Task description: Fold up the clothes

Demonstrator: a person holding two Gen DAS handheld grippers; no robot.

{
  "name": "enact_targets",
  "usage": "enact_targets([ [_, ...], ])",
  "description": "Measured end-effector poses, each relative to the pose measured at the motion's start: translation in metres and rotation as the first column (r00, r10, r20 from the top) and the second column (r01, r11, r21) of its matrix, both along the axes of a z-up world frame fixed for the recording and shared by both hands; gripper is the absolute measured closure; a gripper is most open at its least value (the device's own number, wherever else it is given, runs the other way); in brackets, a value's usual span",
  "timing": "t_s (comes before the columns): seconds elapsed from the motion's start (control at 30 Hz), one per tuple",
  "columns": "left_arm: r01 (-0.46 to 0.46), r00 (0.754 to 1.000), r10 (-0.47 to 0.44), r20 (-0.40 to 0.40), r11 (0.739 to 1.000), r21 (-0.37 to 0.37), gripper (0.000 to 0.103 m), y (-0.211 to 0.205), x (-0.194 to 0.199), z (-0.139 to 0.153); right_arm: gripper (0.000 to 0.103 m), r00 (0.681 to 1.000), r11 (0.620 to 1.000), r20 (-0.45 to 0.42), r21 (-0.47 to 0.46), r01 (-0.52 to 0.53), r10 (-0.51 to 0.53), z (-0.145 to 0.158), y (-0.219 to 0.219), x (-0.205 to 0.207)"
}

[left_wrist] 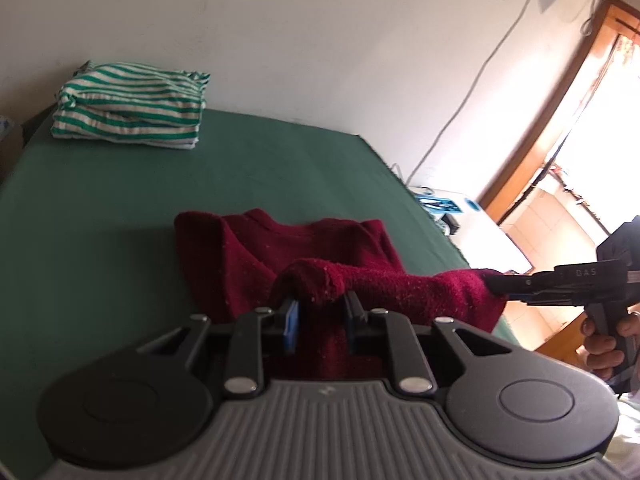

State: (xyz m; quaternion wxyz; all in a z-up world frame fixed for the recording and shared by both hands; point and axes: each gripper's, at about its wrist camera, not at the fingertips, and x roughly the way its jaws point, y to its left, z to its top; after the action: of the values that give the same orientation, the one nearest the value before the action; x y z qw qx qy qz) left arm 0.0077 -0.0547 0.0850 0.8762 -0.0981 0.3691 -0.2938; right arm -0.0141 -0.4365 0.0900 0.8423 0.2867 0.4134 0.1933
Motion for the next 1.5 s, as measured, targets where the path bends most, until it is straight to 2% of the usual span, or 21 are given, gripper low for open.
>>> enact_targets([
  [0.23,-0.089,0.996,0.091,-0.014,0.991,0.101,0.083,-0.016,0.031,-0.028,0.084,1.0,0.998,-0.013,-0.057,0.008,-0.008,-0.032,0.003,0.056],
  [0.33,-0.116,0.992,0.122,-0.037,0.984,0.135,0.082,-0.021,0.042,-0.044,0.083,0.999,0.997,-0.025,-0.076,0.023,-0.025,-0.049,0.004,0.066],
  [0.43,-0.112,0.992,0.12,-0.043,0.982,0.151,0.08,-0.024,0.043,-0.051,0.073,0.999,0.996,-0.033,-0.09,0.025,-0.028,-0.061,0.005,0.069],
  [0.47,-0.109,0.992,0.117,-0.04,0.981,0.158,0.076,-0.025,0.042,-0.051,0.067,0.999,0.995,-0.027,-0.09,0.032,-0.035,-0.061,0.002,0.068],
  [0.53,-0.109,0.992,0.119,-0.045,0.979,0.171,0.069,-0.019,0.037,-0.047,0.059,0.999,0.995,-0.001,-0.089,0.04,-0.04,-0.051,-0.004,0.059],
  [0.6,-0.125,0.989,0.135,-0.057,0.981,0.15,0.068,-0.007,0.029,-0.041,0.055,0.999,0.995,0.031,-0.087,0.047,-0.044,-0.038,-0.012,0.049],
  [0.63,-0.137,0.987,0.146,-0.062,0.981,0.135,0.064,-0.001,0.023,-0.038,0.045,0.999,0.995,0.034,-0.085,0.044,-0.041,-0.034,-0.014,0.041],
  [0.67,-0.144,0.985,0.154,-0.071,0.981,0.128,0.06,0.005,0.016,-0.037,0.038,0.999,0.996,0.034,-0.085,0.041,-0.038,-0.031,-0.015,0.034],
  [0.8,-0.104,0.982,0.118,-0.149,0.99,0.098,0.058,0.011,-0.008,-0.046,0.039,0.999,0.989,0.003,-0.139,-0.043,0.044,-0.04,0.003,0.013],
  [0.87,-0.076,0.982,0.087,-0.167,0.994,0.072,0.046,0.009,-0.014,-0.052,0.039,0.997,0.983,0.003,-0.169,-0.072,0.074,-0.048,0.014,0.008],
  [0.93,-0.057,0.98,0.071,-0.183,0.995,0.082,0.046,0.002,-0.012,-0.059,0.039,0.997,0.977,0.004,-0.197,-0.081,0.083,-0.058,0.024,0.006],
  [1.0,-0.036,0.978,0.053,-0.202,0.996,0.086,0.059,-0.004,-0.012,-0.064,0.048,0.997,0.984,-0.021,-0.16,-0.083,0.08,-0.067,0.025,0.01],
  [1.03,-0.023,0.975,0.039,-0.217,0.997,0.075,0.077,-0.003,-0.016,-0.063,0.065,0.995,0.987,-0.035,-0.128,-0.101,0.097,-0.07,0.023,0.012],
  [1.07,-0.01,0.973,0.025,-0.231,0.998,0.063,0.088,-0.002,-0.02,-0.062,0.071,0.992,0.988,-0.05,-0.099,-0.117,0.112,-0.073,0.022,0.014],
  [1.13,0.014,0.966,-0.003,-0.259,0.999,0.04,0.093,0.001,-0.028,-0.06,0.082,0.987,0.989,-0.093,-0.064,-0.134,0.128,-0.068,0.017,0.014],
  [1.27,0.061,0.949,-0.058,-0.309,0.998,0.001,0.093,0.005,-0.044,-0.056,0.085,0.971,0.987,-0.178,-0.008,-0.161,0.157,-0.051,0.004,0.006],
  [1.4,0.035,0.96,-0.014,-0.28,0.997,0.069,0.085,0.0,-0.031,-0.068,0.083,0.974,0.984,-0.162,-0.059,-0.171,0.159,-0.061,0.009,0.006],
  [1.43,0.022,0.962,0.002,-0.272,0.996,0.085,0.069,0.0,-0.025,-0.07,0.079,0.976,0.983,-0.153,-0.083,-0.166,0.152,-0.069,0.014,0.01],
  [1.47,0.015,0.964,0.013,-0.264,0.995,0.102,0.064,0.002,-0.021,-0.068,0.076,0.978,0.985,-0.154,-0.083,-0.153,0.139,-0.073,0.014,0.013],
  [1.5,0.007,0.966,0.023,-0.256,0.993,0.118,0.063,0.004,-0.017,-0.066,0.075,0.98,0.986,-0.155,-0.085,-0.14,0.126,-0.076,0.014,0.015],
])
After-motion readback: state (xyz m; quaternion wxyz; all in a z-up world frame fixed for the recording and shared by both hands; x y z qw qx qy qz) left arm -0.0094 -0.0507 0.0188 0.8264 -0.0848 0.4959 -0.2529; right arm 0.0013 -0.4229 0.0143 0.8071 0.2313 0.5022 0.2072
